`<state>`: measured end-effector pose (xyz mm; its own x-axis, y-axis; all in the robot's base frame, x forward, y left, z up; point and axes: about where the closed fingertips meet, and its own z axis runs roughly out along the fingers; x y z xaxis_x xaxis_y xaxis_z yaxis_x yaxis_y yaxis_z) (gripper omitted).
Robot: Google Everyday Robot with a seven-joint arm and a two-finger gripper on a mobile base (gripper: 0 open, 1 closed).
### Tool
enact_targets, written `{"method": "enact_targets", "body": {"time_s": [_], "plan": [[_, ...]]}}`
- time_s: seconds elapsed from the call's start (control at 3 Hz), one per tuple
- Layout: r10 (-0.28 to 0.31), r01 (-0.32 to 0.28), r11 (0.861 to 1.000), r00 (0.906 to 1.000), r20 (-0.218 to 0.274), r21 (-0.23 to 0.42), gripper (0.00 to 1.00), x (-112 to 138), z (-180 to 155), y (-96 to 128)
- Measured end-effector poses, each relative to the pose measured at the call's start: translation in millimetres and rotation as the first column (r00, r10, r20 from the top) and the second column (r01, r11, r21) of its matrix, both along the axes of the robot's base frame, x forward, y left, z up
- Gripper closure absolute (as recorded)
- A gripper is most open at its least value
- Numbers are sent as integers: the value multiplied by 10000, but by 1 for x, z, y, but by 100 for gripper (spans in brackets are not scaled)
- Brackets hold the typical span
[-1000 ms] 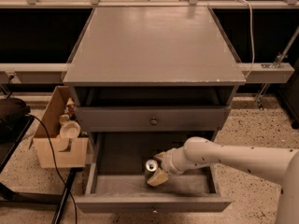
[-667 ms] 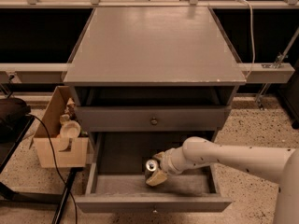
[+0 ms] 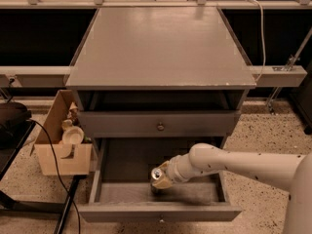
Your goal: Pick redbull can from middle drawer and place on counter
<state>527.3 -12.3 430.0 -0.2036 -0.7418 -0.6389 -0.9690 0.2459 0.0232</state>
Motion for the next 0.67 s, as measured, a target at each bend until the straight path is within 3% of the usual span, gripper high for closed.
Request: {"method": "enact_targets", "body": {"time_s": [0.33, 0.67], "plan": [[0, 0, 10000, 10000, 0, 0, 99, 0, 0, 0], [101, -101, 9999, 9999, -2, -64, 100, 0, 4, 1]]}}
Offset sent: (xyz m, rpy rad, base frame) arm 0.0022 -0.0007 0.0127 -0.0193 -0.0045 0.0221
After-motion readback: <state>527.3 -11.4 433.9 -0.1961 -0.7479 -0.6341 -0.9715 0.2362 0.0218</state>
